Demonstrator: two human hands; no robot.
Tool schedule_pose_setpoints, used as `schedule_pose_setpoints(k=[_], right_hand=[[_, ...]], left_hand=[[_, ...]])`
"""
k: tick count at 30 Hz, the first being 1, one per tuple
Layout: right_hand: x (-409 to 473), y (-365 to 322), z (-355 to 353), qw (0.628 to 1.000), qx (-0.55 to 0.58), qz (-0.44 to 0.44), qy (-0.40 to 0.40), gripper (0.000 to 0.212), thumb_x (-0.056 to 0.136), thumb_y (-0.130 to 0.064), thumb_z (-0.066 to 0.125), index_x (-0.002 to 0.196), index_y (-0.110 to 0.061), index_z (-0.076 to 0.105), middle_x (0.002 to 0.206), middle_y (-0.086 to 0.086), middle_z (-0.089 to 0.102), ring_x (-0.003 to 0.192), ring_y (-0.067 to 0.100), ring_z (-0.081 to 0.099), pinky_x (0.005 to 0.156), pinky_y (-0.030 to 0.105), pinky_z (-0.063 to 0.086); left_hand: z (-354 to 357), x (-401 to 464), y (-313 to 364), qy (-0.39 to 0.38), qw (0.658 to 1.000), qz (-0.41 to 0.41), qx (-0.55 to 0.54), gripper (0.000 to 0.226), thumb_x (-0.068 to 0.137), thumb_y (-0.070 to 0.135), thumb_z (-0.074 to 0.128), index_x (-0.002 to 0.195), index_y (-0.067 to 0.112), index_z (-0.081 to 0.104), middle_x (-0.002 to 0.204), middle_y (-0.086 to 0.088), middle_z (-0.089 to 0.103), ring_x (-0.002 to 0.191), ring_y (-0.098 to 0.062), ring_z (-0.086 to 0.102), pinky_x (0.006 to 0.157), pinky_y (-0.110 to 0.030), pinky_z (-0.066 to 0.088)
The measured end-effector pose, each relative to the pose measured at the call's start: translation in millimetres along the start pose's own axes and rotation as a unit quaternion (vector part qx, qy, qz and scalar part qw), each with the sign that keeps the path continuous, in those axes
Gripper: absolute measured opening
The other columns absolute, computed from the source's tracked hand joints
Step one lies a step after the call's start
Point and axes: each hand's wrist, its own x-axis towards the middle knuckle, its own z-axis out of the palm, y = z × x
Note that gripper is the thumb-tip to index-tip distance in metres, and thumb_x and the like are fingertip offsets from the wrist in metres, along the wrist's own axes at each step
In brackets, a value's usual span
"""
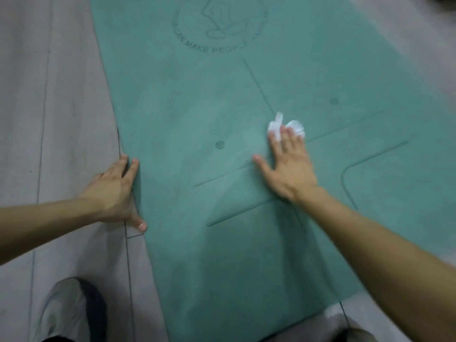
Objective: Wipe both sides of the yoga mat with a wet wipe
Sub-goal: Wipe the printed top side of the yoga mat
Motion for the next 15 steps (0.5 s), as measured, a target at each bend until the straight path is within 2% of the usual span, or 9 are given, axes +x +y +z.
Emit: schedule_pose_setpoints(k=[2,4,6,7,9,11,13,14,15], right_hand=[[-45.7,-63.4,26.1,0.987,0.042,-0.151,-0.014,0.090,0.102,-0.070,0.038,0.169,-0.019,0.007,0.176,0.009,-0.003,0.162,0.028,-0.012,0.131,0.052,0.004],[-105.9,-122.5,52.2,0.928,0.028,-0.360,-0.091,0.088,0.101,-0.067,0.046,0.168,-0.017,0.018,0.176,0.010,0.007,0.163,0.027,-0.006,0.130,0.048,0.007],[-125.8,-131.7,55.0,0.878,-0.012,-0.460,-0.133,0.082,0.103,-0.066,0.044,0.166,-0.017,0.026,0.175,0.008,0.014,0.163,0.024,0.002,0.130,0.045,0.007],[-111.5,-113.4,49.8,0.877,-0.011,-0.466,-0.115,0.078,0.105,-0.064,0.041,0.167,-0.019,0.025,0.175,0.007,0.015,0.163,0.022,0.003,0.131,0.044,0.008],[-65.6,-56.5,31.4,0.935,-0.016,-0.347,-0.068,0.074,0.108,-0.063,0.030,0.169,-0.023,0.015,0.176,0.005,0.010,0.163,0.020,-0.001,0.131,0.046,0.008],[-18.6,7.4,5.6,0.989,-0.032,-0.143,-0.021,0.074,0.107,-0.065,0.019,0.169,-0.026,0.009,0.176,0.006,0.008,0.163,0.021,-0.003,0.131,0.047,0.008],[-5.4,29.3,-7.2,1.000,-0.015,0.009,0.006,0.082,0.104,-0.071,0.013,0.169,-0.022,0.010,0.176,0.009,0.006,0.163,0.024,-0.004,0.132,0.047,0.002],[-16.0,13.3,-1.1,1.000,-0.001,0.021,0.016,0.086,0.103,-0.072,0.017,0.169,-0.018,0.009,0.176,0.011,0.002,0.163,0.027,-0.007,0.132,0.048,0.001],[-36.5,-15.1,12.9,0.999,0.017,-0.035,0.018,0.088,0.103,-0.072,0.025,0.169,-0.015,0.008,0.176,0.012,-0.001,0.162,0.030,-0.010,0.131,0.050,0.001]], left_hand=[[-1.6,-1.6,1.7,0.001,1.000,-0.005,0.001,0.193,0.011,0.107,0.058,0.163,0.016,-0.019,0.174,-0.015,-0.012,0.162,-0.030,0.003,0.128,-0.048,0.022],[-4.9,-2.9,7.0,-0.001,1.000,-0.016,0.013,0.194,0.014,0.103,0.066,0.163,0.013,-0.017,0.173,-0.017,-0.011,0.161,-0.031,0.005,0.129,-0.046,0.022],[-9.3,-1.7,13.0,-0.004,0.999,-0.023,0.022,0.193,0.017,0.097,0.076,0.163,0.009,-0.015,0.173,-0.021,-0.008,0.161,-0.033,0.008,0.128,-0.043,0.023],[-11.4,-0.9,15.7,-0.007,0.999,-0.024,0.023,0.193,0.019,0.094,0.079,0.163,0.007,-0.014,0.172,-0.022,-0.008,0.161,-0.034,0.008,0.128,-0.043,0.023],[-12.9,-1.7,18.7,-0.015,0.999,-0.028,0.021,0.191,0.022,0.090,0.084,0.162,0.006,-0.015,0.172,-0.024,-0.010,0.161,-0.035,0.007,0.128,-0.043,0.022],[-12.9,-3.9,19.8,-0.020,0.999,-0.035,0.012,0.191,0.024,0.086,0.087,0.162,0.007,-0.016,0.172,-0.024,-0.013,0.161,-0.035,0.006,0.129,-0.042,0.021],[-12.2,-5.0,21.6,-0.027,0.999,-0.040,-0.003,0.191,0.024,0.082,0.091,0.162,0.007,-0.017,0.171,-0.023,-0.015,0.161,-0.035,0.004,0.129,-0.041,0.019],[-12.4,-5.0,22.2,-0.029,0.999,-0.043,-0.006,0.191,0.024,0.081,0.092,0.162,0.007,-0.017,0.171,-0.022,-0.016,0.161,-0.034,0.002,0.129,-0.040,0.018],[-12.8,-5.0,22.6,-0.032,0.998,-0.045,-0.006,0.192,0.023,0.081,0.091,0.162,0.007,-0.018,0.171,-0.022,-0.017,0.161,-0.034,0.001,0.130,-0.039,0.017]])
